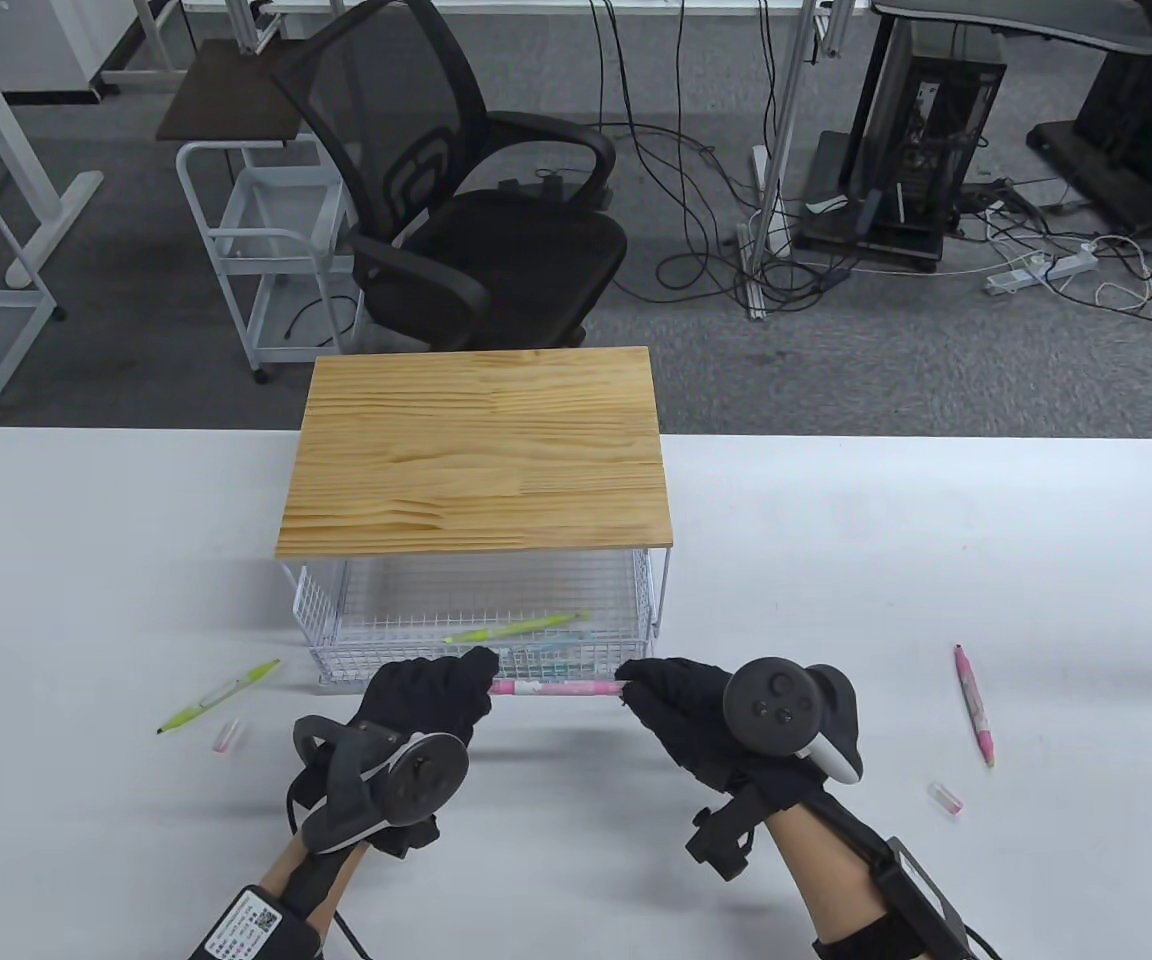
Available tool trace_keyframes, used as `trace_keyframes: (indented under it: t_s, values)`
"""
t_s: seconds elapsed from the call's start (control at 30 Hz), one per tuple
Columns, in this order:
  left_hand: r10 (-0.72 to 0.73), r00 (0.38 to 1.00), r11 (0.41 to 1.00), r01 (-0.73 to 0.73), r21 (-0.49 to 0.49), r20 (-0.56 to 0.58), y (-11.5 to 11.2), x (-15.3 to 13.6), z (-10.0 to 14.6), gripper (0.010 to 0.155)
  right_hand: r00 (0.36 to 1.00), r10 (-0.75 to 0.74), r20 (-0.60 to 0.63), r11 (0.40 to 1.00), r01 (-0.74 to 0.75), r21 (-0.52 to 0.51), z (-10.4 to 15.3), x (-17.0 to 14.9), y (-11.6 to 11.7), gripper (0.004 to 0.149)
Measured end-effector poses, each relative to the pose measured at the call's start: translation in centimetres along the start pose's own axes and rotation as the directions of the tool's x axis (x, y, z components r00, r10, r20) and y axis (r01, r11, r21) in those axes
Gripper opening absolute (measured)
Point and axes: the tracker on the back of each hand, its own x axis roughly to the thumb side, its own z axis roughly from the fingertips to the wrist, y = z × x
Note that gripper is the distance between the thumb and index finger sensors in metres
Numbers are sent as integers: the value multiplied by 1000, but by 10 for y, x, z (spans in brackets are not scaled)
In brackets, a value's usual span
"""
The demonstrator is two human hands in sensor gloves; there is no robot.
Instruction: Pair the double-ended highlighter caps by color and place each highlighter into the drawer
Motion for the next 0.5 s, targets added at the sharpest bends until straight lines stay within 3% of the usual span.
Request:
trace_keyframes:
  t_s: [0.23,0.5]
  values:
    - [36,993,999,-34,19,-108,4,-15,-6,48,998,16,-53,986,-25,-166,6,-8,-31,50]
    - [-100,953,992,73,-106,-284,-9,-16,-50,47,997,40,-64,961,-56,-271,15,-9,-58,50]
